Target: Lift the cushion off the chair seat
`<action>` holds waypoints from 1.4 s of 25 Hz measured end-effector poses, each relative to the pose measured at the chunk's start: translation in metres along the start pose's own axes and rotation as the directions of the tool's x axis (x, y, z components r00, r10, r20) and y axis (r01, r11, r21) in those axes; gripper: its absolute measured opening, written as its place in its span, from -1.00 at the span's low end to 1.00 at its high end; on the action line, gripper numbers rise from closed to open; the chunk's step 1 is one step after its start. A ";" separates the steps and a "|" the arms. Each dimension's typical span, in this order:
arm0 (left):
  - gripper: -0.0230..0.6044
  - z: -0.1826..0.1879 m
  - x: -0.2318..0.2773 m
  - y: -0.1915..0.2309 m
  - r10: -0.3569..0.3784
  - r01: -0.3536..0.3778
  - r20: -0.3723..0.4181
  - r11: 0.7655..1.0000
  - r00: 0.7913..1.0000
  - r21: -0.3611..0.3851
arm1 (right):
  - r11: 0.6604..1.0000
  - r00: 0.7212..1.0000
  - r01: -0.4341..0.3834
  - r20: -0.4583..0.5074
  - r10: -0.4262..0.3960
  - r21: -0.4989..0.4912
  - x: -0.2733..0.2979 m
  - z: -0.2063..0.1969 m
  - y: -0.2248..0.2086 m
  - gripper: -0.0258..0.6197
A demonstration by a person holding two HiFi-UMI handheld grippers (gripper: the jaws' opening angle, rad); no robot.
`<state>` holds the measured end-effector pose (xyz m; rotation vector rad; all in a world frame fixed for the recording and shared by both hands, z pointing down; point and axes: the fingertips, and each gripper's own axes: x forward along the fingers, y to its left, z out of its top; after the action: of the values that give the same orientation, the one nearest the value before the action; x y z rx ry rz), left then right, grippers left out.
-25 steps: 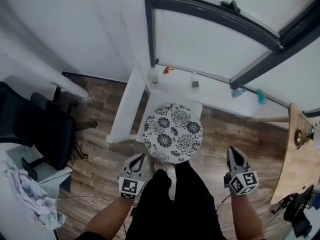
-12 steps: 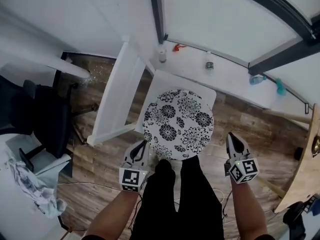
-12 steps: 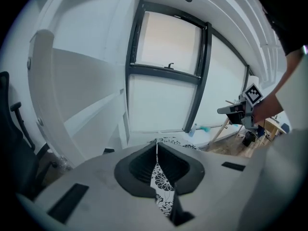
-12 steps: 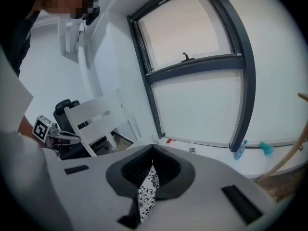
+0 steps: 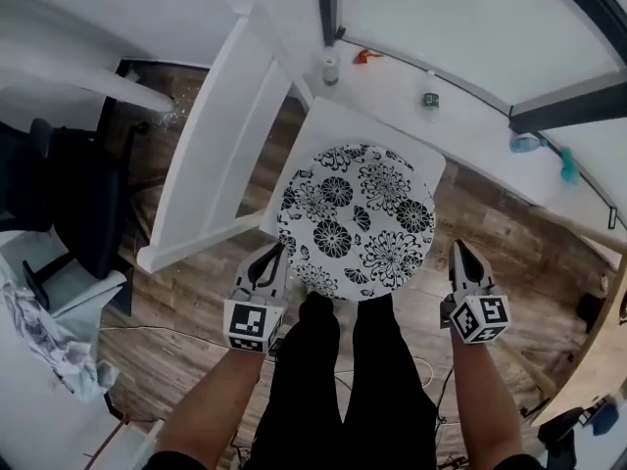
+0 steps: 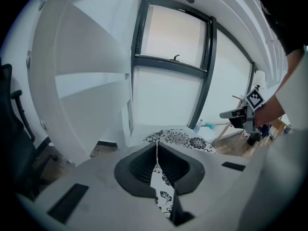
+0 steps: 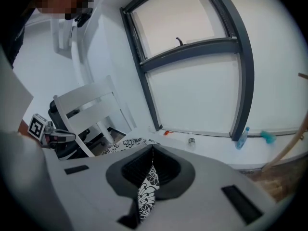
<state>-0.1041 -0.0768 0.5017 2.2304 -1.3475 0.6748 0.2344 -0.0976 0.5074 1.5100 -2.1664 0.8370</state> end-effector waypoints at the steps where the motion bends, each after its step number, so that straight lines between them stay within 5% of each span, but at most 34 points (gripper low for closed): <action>1: -0.89 -0.004 0.003 0.001 0.000 0.000 0.000 1.000 1.000 -0.015 | 1.000 1.000 0.002 -0.003 -0.002 0.007 0.006 -0.004 0.000 -0.89; 8: -0.88 -0.032 0.025 0.008 0.001 -0.001 -0.003 0.999 1.000 -0.037 | 0.998 0.999 -0.033 -0.037 0.031 -0.062 0.042 -0.024 -0.003 -0.89; 21: -0.88 -0.065 0.043 0.028 0.066 -0.070 -0.035 0.992 0.997 -0.108 | 1.000 0.997 -0.018 -0.071 0.017 -0.010 0.077 -0.041 -0.022 -0.89; 30: -0.88 -0.060 0.065 0.036 0.037 -0.040 -0.031 0.994 0.999 -0.106 | 0.997 0.995 0.031 -0.100 -0.023 0.072 0.066 -0.072 -0.028 -0.89; 35: -0.88 -0.074 0.076 0.026 -0.040 0.034 -0.057 0.994 0.998 -0.102 | 1.000 0.997 -0.013 -0.074 0.014 0.010 0.078 -0.075 -0.028 -0.88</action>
<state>-0.1100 -0.0951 0.6089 2.1336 -1.2803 0.6398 0.2300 -0.1111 0.6187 1.4470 -2.1246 0.8946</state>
